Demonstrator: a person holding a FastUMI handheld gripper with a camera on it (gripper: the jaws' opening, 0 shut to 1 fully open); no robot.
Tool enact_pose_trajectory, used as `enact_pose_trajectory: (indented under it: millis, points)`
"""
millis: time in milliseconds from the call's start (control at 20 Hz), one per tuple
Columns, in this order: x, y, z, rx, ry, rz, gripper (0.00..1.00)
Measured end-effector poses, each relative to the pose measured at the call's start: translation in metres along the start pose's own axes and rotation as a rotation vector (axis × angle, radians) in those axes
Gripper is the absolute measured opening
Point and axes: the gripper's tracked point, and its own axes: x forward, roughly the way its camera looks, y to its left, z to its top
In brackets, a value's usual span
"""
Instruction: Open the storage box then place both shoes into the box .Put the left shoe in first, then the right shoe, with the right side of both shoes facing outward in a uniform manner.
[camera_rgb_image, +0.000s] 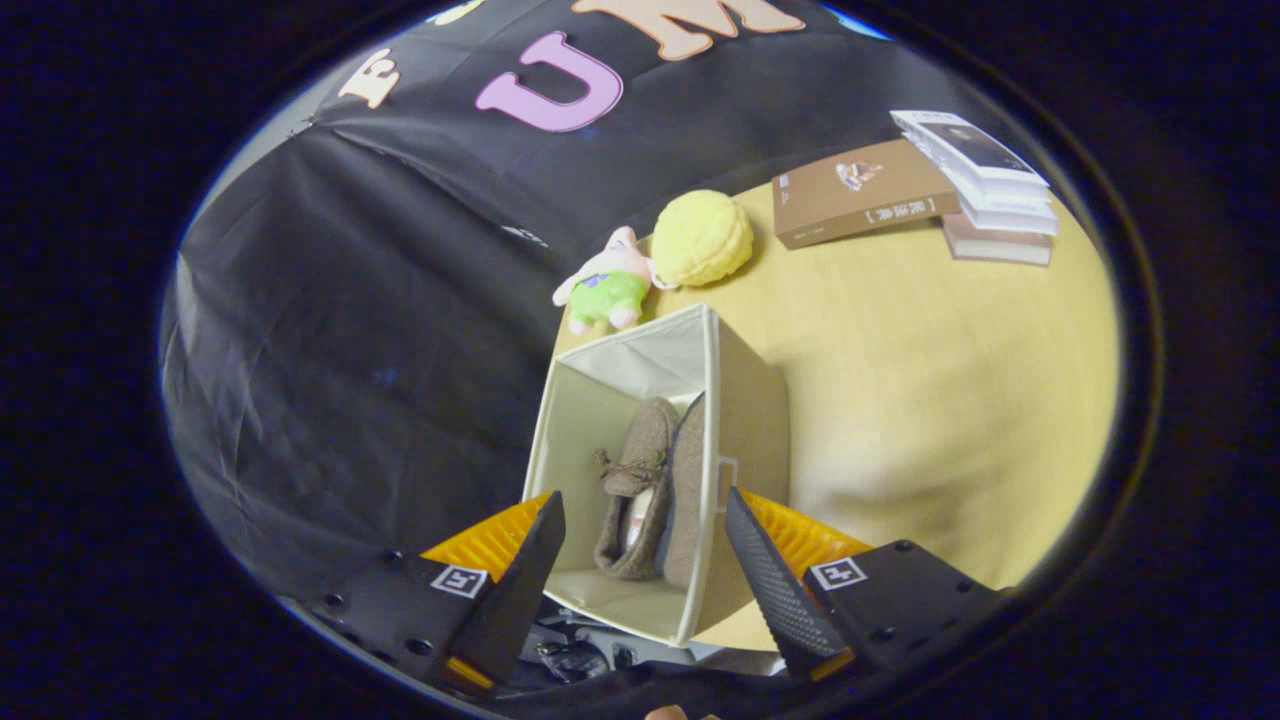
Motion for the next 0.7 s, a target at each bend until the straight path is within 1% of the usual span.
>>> enact_pose_trajectory:
  millis: [150,300,400,550,700]
  points:
    - [-0.011,-0.001,0.009,0.006,-0.053,0.031,1.00]
    - [-0.027,-0.016,0.025,0.007,-0.135,0.019,1.00]
    - [-0.045,-0.032,0.040,-0.004,-0.215,-0.010,1.00]
    - [-0.082,-0.059,0.066,-0.029,-0.372,-0.055,1.00]
    - [-0.131,-0.093,0.092,-0.074,-0.530,-0.139,1.00]
